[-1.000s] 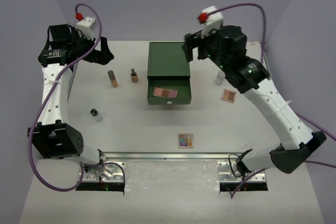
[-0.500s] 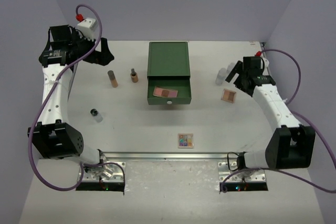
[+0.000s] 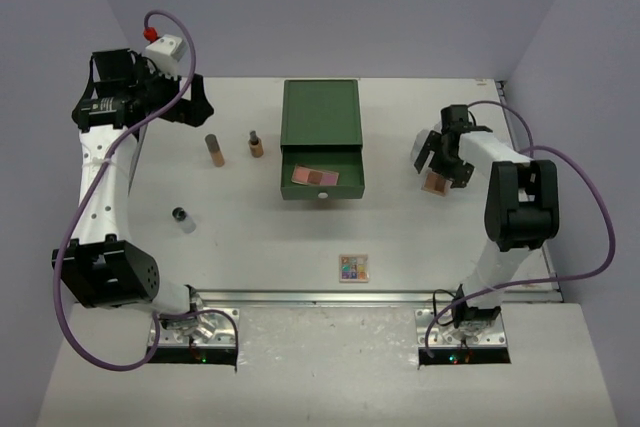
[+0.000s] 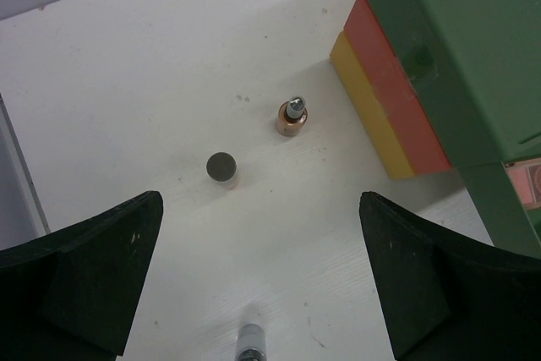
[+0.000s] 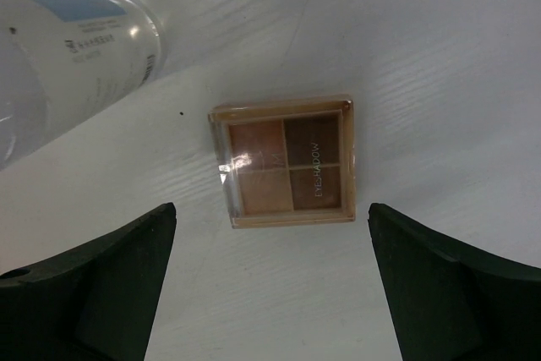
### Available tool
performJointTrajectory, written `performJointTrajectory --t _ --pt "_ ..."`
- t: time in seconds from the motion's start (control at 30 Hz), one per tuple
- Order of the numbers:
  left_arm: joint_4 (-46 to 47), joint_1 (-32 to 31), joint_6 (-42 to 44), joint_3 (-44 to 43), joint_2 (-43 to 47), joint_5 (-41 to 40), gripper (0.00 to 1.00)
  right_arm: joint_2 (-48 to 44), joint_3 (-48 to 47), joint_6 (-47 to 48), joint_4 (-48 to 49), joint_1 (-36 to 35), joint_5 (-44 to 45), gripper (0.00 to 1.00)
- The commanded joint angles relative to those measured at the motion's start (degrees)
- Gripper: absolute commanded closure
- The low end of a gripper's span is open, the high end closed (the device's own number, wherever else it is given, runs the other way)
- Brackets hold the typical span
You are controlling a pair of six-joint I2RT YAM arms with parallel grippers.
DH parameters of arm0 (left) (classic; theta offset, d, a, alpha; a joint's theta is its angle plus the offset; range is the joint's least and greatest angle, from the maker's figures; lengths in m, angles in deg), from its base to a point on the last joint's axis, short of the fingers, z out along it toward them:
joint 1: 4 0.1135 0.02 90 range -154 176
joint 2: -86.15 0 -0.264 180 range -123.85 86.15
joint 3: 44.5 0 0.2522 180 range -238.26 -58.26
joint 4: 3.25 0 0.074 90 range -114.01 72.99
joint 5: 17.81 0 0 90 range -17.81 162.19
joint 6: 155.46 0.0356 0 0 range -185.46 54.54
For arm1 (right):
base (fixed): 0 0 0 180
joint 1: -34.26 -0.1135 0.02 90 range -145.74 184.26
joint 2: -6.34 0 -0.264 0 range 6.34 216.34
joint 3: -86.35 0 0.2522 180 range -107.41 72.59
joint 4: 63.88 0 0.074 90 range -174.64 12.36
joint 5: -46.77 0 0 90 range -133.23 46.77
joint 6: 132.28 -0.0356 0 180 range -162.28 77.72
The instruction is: Organize the makeup
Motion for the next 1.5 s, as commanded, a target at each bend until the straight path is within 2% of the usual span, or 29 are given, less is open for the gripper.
performJointTrajectory --t 0.0,0.17,0.27,0.33,0.4,0.47,0.5,0.63,0.7,0.9,1.0,1.1,1.2,1.27,1.43,1.47 --pt "1.05 -0.34 1.16 -0.96 1.87 -0.70 0.00 1.87 -1.25 0.53 1.55 -0.06 3.05 0.07" --pt "0.92 -0.30 0.85 -2.25 1.87 -0.65 0.00 4.87 -0.50 1.04 1.54 -0.01 2.25 0.08" --pt "1.00 -0.39 0.95 -2.44 2.11 -0.94 0.00 5.60 1.40 1.01 2.25 -0.02 3.13 0.13" --pt "0.92 -0.31 1.03 -2.44 2.03 -1.17 0.00 6.30 1.94 1.71 2.41 -0.10 2.90 0.19" --pt "1.01 -0.30 0.77 -2.44 1.96 -1.36 0.00 6.57 2.80 2.27 2.89 1.56 1.19 0.34" --pt "0.93 -0.30 0.51 -2.44 2.04 -1.44 0.00 5.86 4.02 2.17 3.59 1.57 0.27 0.41" --pt "1.01 -0.30 0.42 -2.44 2.04 -1.44 0.00 4.47 5.84 1.82 4.71 1.57 0.26 0.49" --pt "0.92 -0.32 0.35 -2.29 2.22 -1.51 0.00 -0.04 10.48 1.01 7.01 1.66 0.61 0.59" --pt "0.92 -0.38 0.39 -2.27 2.19 -1.53 0.00 -2.07 12.12 0.63 7.27 1.57 1.42 0.61" --pt "1.26 -0.32 -0.31 -2.44 1.94 -0.77 0.00 -15.91 15.45 -0.02 7.31 1.59 4.74 0.61" --pt "1.33 -0.36 -0.57 -2.24 1.87 -0.36 0.00 -23.97 14.79 0.48 6.14 1.54 7.43 0.62" --pt "3.26 -0.39 -2.47 -1.44 2.37 -1.43 0.00 -30.74 12.58 2.50 4.91 0.85 7.16 0.67" --pt "6.07 -0.85 -3.53 0.16 3.54 -1.05 0.00 -34.82 9.17 3.72 2.90 -4.16 7.75 0.70" --pt "6.51 -2.43 -3.19 0.65 3.62 -0.99 0.00 -35.54 6.57 4.86 1.83 -12.33 10.25 0.71" --pt "6.46 -8.37 -1.34 1.16 2.63 -4.33 0.00 -29.33 -6.44 4.18 -4.67 -32.14 12.19 0.72" --pt "6.49 -8.54 -1.38 1.17 2.44 -4.37 0.00 -27.84 -9.00 3.52 -6.28 -32.86 13.24 0.72"
